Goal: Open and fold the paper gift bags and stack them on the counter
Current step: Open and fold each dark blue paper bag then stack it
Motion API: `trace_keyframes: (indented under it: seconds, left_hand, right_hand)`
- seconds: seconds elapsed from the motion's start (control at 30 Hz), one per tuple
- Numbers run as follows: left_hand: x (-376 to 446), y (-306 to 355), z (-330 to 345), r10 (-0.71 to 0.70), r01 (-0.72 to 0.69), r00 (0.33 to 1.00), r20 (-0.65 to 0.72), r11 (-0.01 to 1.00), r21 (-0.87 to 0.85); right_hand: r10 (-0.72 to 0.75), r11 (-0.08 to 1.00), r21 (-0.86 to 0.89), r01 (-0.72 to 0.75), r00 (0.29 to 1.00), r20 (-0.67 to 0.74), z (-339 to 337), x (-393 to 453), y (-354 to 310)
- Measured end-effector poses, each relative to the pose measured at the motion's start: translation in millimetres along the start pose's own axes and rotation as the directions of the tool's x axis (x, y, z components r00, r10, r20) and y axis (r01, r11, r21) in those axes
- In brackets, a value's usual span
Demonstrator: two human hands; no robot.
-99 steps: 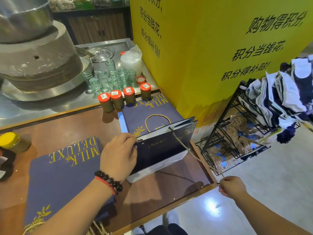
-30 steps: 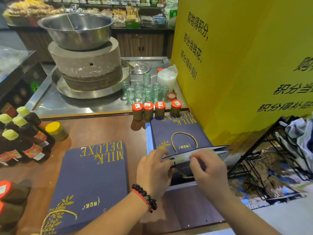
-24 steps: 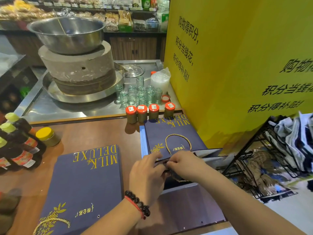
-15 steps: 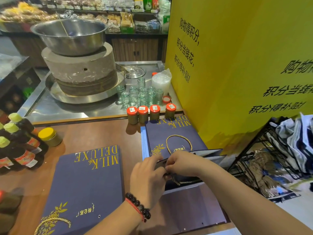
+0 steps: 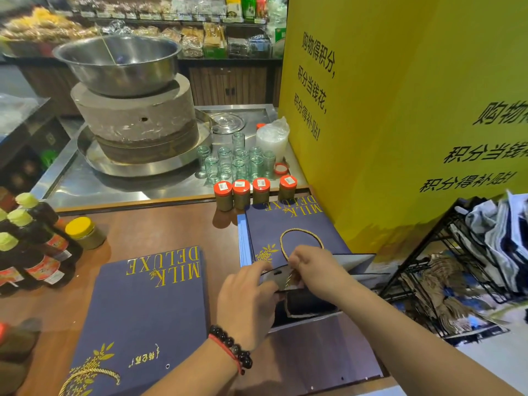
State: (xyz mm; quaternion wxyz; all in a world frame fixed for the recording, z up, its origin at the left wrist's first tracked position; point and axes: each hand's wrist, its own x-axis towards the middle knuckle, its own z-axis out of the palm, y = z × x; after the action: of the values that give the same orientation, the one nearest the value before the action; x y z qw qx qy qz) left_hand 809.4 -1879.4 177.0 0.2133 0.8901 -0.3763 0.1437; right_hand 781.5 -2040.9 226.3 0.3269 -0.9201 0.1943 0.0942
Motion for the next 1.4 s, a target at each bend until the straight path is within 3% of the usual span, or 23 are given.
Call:
trace_keyframes:
  seconds: [0.17,0.4,0.47,0.53,0.6,0.7,0.77,0.87,0.93,1.03,1.17,1.3,1.4]
  left_hand:
    - [3.2,-3.1,0.8,-0.063,0.064,0.997,0.051,0.997,-0.031]
    - [3.2,-3.1,0.3,-0.047,0.048,0.998,0.041,0.998,-0.028]
    - [3.6,-4.3,1.8,-0.043,0.044,0.998,0.039,0.999,-0.021]
    - [3.3,-5.7,3.8,-0.046,0.046,0.998,0.044,0.999,-0.012]
    - [3.0,-6.8,5.0,-0.046,0.046,0.998,0.047,0.999,-0.011]
    - [1.8,-6.5,5.2,-0.03,0.031,0.998,0.046,0.999,-0.011]
    - [1.3,-7.3,6.1,-0.027,0.028,0.999,0.046,1.0,-0.011]
    - [1.6,-8.0,7.3,-0.035,0.036,0.999,0.016,0.998,-0.046]
    - [3.3,-6.9,4.9,-0.047,0.046,0.999,-0.011,0.997,-0.067]
    - [5.0,-6.4,2.0,-0.063,0.059,0.997,-0.036,0.994,-0.09]
    - [4.2,-9.3,1.7,-0.068,0.064,0.997,-0.025,0.988,-0.14]
    - [4.7,-9.8,0.6,-0.054,0.056,0.998,0.039,0.996,-0.073]
    - [6.5,-8.1,-3.9,-0.041,0.04,0.992,0.118,0.999,0.012]
  right_hand:
    - [0.022,0.971,0.233,0.042,0.963,-0.268,-14.9,0.0,15.5]
    - [-0.016,0.969,0.203,0.138,0.861,-0.509,-2.9,-25.4,25.8]
    - [-0.076,0.977,0.121,0.174,0.821,-0.566,13.6,-41.6,23.1]
    - [-0.149,0.984,0.007,0.175,0.854,-0.498,32.3,-52.6,19.6]
    - [-0.117,0.993,-0.059,0.104,0.94,-0.321,50.6,-52.3,19.0]
    - [-0.003,0.999,0.035,0.008,0.993,-0.118,66.9,-43.8,22.1]
    - [-0.018,0.986,0.161,0.03,0.997,-0.076,71.3,-41.9,20.3]
    - [-0.106,0.983,0.147,0.11,0.994,-0.035,75.8,-44.9,18.9]
    - [-0.188,0.982,0.001,0.188,0.98,0.059,77.3,-50.2,20.1]
    - [-0.309,0.892,-0.249,0.378,0.91,0.277,85.7,-61.5,21.4]
    - [-0.32,0.884,-0.251,0.394,0.902,0.29,89.0,-70.0,20.5]
    - [-0.313,0.873,-0.285,0.397,0.902,0.296,84.5,-74.4,16.8]
    - [-0.281,0.868,-0.368,0.334,0.941,0.191,82.0,-77.7,21.1]
